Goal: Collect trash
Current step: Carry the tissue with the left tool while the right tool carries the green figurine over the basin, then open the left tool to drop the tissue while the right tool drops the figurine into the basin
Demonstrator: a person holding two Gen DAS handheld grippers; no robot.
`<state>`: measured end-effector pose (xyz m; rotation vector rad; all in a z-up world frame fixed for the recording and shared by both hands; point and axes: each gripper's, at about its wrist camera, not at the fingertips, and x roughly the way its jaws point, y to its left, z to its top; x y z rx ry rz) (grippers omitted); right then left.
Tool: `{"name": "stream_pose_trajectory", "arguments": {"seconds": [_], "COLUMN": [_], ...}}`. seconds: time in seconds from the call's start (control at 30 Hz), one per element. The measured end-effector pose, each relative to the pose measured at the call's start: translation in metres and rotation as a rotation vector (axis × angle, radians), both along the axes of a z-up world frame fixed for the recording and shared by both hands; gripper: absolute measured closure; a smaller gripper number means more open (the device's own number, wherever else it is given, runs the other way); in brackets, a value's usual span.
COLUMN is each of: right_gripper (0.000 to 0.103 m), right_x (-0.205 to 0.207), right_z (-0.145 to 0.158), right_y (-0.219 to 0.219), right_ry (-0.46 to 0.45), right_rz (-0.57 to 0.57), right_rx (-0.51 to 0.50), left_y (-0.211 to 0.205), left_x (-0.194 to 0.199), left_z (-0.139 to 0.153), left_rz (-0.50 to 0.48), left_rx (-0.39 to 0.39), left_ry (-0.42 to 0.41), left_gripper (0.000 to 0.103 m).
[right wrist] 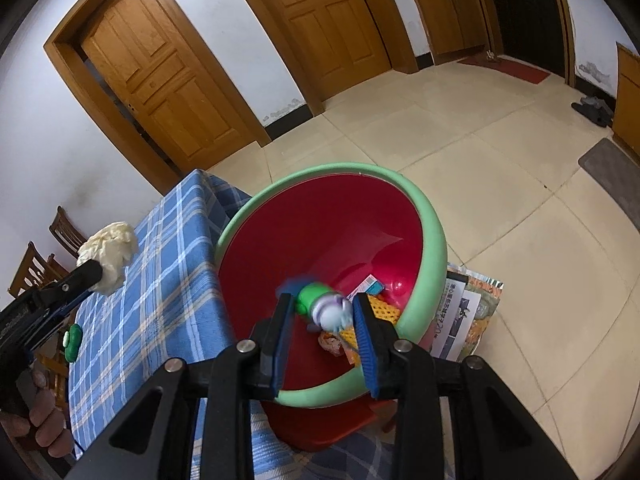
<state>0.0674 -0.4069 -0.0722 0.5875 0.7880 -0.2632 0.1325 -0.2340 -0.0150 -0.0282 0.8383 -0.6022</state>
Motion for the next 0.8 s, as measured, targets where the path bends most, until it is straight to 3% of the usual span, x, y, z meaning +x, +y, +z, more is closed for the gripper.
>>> {"name": "stream_pose_trajectory", "arguments": {"seconds": [0.7, 0.8], "right_gripper": [0.062, 0.059], "right_x": [-0.012, -0.013], "right_z": [0.000, -0.001], "right_y": [-0.016, -0.018], "right_ry": [-0.013, -0.015], "right_rz": [-0.028, -0.032], "right_rx": [0.010, 0.012], "left_y": [-0.070, -0.077], "left_x": [0.013, 0.013], "left_z": [-0.031, -0.033], "left_rz": [-0.144, -0.156], "left_rx": [0.060, 0.073], "left_ry": [0.055, 0.062], "left_gripper": [0.067, 0.061]}}
